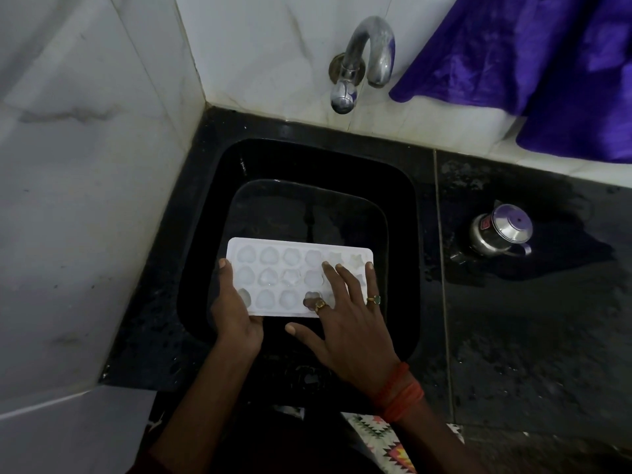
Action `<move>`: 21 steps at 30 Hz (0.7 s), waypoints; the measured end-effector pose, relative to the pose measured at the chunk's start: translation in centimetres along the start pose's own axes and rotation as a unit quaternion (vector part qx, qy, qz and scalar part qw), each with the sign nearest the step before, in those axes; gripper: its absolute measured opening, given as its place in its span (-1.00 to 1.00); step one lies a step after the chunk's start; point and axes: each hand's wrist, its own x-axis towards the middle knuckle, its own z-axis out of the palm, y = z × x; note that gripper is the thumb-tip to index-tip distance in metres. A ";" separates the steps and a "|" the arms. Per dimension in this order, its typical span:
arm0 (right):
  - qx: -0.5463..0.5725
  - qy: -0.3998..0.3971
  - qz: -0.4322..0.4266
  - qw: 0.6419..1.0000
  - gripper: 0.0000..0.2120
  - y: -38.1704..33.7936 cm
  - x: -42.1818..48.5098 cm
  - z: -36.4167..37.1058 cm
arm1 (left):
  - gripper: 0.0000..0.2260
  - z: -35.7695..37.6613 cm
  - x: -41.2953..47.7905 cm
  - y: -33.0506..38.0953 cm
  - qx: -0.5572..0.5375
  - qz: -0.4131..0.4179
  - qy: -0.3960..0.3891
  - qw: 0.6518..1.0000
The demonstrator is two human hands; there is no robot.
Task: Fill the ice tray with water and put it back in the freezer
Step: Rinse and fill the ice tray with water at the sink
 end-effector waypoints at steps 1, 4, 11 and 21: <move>-0.001 -0.004 0.000 1.000 -0.32 0.0 0.0 0.0 | -0.55 0.0 0.0 0.0 0.002 0.000 -0.002 1.000; 0.000 -0.020 0.002 1.000 -0.32 0.2 0.1 0.0 | -0.56 0.0 -0.1 -0.1 0.006 0.003 -0.003 1.000; 0.004 0.013 0.001 1.000 -0.38 0.5 0.0 -0.1 | -0.55 0.1 0.0 0.1 0.000 -0.001 0.003 1.000; -0.002 0.016 -0.005 1.000 -0.40 0.5 0.1 -0.1 | -0.57 0.1 0.0 0.2 -0.002 0.004 -0.011 1.000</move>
